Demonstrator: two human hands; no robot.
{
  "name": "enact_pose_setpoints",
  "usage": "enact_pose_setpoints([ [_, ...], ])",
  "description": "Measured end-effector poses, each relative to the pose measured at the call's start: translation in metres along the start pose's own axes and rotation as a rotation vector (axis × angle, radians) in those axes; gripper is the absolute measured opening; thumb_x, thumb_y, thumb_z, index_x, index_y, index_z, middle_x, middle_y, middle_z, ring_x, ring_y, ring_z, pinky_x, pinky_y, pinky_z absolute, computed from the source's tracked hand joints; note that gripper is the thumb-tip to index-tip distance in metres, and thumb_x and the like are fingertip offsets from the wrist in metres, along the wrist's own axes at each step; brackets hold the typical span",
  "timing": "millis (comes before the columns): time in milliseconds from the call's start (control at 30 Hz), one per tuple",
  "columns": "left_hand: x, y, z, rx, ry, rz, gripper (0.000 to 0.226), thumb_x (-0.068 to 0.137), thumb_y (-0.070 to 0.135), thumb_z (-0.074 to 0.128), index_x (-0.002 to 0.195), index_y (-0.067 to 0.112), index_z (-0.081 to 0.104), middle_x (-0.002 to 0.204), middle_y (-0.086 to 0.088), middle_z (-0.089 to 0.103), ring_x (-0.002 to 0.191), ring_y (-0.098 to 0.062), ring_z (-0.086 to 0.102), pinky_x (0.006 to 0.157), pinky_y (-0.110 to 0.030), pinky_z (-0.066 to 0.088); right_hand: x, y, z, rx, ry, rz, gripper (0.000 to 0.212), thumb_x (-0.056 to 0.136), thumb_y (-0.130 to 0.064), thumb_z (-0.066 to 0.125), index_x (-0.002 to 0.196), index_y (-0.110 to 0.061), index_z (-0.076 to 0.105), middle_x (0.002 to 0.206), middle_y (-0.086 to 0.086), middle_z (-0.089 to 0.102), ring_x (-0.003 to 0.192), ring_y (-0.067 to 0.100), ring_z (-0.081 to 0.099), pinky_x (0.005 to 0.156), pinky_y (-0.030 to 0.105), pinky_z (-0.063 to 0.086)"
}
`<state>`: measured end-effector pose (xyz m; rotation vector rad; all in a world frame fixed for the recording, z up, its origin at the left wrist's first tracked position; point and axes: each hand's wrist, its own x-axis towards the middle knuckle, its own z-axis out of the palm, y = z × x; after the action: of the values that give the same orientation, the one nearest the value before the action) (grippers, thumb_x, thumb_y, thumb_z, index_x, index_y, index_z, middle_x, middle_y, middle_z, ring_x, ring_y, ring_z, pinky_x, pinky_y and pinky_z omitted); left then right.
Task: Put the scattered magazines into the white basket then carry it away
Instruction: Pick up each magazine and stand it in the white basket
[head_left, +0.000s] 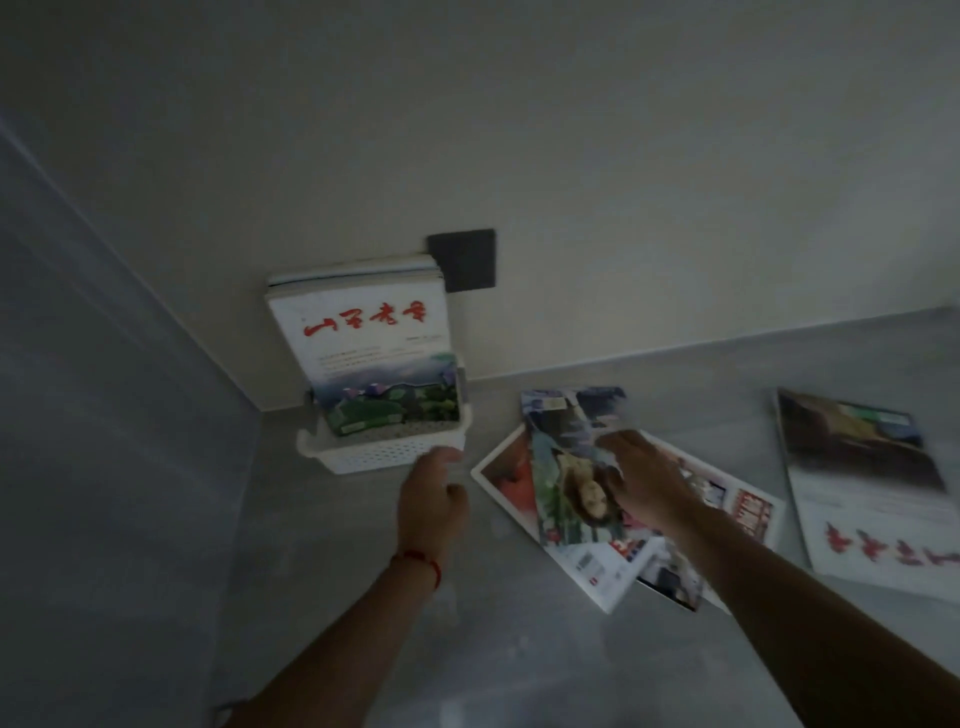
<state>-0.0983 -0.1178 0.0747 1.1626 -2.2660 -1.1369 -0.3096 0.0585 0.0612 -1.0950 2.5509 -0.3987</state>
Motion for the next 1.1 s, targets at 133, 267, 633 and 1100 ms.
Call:
enact_pose_setpoints([
  [133,-0.041,0.033,0.066,0.104,-0.313,0.083,0.039,0.08,-0.004,0.054,0.111,0.013,0.071,0.115,-0.006,0.072,0.108,-0.022,0.065,0.094,-0.03,0.05,-0.041,0.086,-0.021,-0.226,-0.035,0.114,0.034,0.092,-0.022,0.053,0.125,-0.017,0.058,0.122,0.009,0.061,0.111,0.03,0.063,0.091,0.042,0.053],
  [267,-0.067,0.06,0.12,0.128,-0.511,0.079,0.042,0.083,0.006,0.059,0.123,0.018,0.066,0.129,-0.002,0.064,0.121,-0.02,0.057,0.1,-0.027,0.046,-0.069,0.153,-0.03,-0.194,0.011,0.513,0.039,0.094,-0.035,0.056,0.126,-0.012,0.052,0.129,0.015,0.053,0.123,0.034,0.052,0.1,0.048,0.047],
  [633,-0.093,0.12,0.214,0.236,-0.706,0.182,0.047,0.08,0.007,0.061,0.126,0.018,0.064,0.135,-0.003,0.058,0.123,-0.021,0.054,0.098,-0.024,0.043,-0.131,0.215,-0.006,-0.173,-0.008,0.548,0.05,0.1,-0.041,0.049,0.141,-0.015,0.039,0.144,0.017,0.041,0.135,0.035,0.041,0.103,0.045,0.048],
  [1100,-0.121,0.19,0.316,0.513,-0.931,0.679,0.054,0.086,0.013,0.057,0.139,0.018,0.053,0.157,-0.009,0.035,0.147,-0.027,0.027,0.121,-0.038,0.025,-0.266,0.25,0.018,0.046,0.186,0.665,0.045,0.086,-0.044,0.063,0.124,-0.023,0.055,0.142,0.001,0.047,0.138,0.023,0.038,0.113,0.056,0.031],
])
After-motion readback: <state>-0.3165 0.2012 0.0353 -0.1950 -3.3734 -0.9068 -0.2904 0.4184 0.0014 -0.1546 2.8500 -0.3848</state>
